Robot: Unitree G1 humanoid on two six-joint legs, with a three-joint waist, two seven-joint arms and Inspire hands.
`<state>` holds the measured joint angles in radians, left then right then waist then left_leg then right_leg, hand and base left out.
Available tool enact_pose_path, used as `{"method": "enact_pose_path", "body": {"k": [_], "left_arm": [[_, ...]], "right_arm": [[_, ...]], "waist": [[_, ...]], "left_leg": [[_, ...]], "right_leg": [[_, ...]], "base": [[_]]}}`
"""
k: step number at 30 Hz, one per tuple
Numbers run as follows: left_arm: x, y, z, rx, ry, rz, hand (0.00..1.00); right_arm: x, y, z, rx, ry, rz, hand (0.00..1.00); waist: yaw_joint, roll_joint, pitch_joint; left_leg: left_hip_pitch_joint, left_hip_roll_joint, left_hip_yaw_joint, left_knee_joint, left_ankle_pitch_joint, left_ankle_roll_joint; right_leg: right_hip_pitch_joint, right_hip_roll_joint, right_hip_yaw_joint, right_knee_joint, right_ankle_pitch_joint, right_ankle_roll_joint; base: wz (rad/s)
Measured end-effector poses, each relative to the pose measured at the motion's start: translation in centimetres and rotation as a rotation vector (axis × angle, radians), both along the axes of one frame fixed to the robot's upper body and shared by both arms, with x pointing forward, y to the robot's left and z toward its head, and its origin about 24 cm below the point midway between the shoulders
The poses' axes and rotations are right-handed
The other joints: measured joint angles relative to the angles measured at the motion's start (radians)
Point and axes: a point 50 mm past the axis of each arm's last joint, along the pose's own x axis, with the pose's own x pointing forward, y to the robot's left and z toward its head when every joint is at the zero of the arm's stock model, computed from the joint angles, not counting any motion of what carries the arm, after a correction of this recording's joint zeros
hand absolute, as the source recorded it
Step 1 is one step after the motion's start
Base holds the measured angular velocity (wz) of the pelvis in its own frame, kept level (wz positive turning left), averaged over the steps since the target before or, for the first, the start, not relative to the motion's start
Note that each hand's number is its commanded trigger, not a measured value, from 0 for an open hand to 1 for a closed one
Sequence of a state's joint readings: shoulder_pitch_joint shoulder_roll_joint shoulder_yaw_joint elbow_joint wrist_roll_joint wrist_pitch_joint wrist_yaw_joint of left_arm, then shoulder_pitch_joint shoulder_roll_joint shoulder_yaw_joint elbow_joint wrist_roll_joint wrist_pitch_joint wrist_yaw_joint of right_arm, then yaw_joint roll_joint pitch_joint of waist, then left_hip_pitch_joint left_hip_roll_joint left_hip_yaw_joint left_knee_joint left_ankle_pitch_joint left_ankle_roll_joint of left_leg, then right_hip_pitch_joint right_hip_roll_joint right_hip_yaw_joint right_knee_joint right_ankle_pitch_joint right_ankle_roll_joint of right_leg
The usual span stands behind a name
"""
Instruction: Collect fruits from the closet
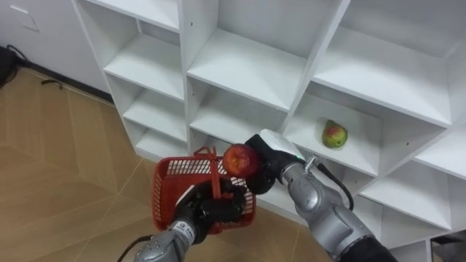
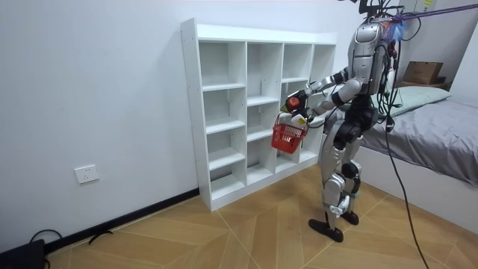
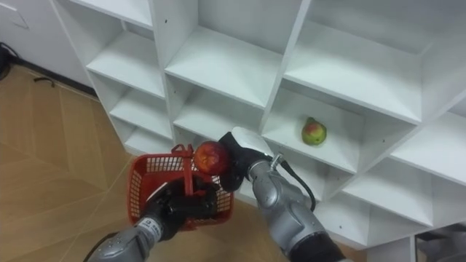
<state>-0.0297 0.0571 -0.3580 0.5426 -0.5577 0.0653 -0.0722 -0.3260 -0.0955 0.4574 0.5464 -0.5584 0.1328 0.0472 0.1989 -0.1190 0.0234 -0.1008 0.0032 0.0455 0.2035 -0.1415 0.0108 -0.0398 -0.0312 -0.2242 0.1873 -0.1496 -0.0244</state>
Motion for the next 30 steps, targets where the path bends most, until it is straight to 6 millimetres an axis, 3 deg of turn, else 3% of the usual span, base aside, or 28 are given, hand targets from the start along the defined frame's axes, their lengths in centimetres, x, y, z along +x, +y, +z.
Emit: {"method": "enact_pose_path", "body": {"k": [20, 30], "left_arm": [[-0.04, -0.07, -0.04, 0.000, 0.002, -0.002, 1.00], [-0.04, -0.07, -0.04, -0.001, 0.003, -0.002, 1.00]], "right_arm": [[0.23, 0.67, 0.18, -0.030, 0.023, 0.019, 1.00], [0.31, 0.68, 0.21, -0.039, 0.035, 0.027, 1.00]], "waist": [[0.005, -0.019, 0.0121], [0.008, -0.021, 0.0129]], "left_leg": [[-0.010, 0.001, 0.009, -0.006, 0.000, 0.000], [-0.011, 0.001, 0.008, -0.005, 0.000, 0.000]], "right_leg": [[-0.015, 0.001, -0.001, -0.002, 0.000, 0.000], [-0.014, 0.001, 0.000, -0.002, 0.000, 0.000]], "base": [[0.00], [0.00]]}}
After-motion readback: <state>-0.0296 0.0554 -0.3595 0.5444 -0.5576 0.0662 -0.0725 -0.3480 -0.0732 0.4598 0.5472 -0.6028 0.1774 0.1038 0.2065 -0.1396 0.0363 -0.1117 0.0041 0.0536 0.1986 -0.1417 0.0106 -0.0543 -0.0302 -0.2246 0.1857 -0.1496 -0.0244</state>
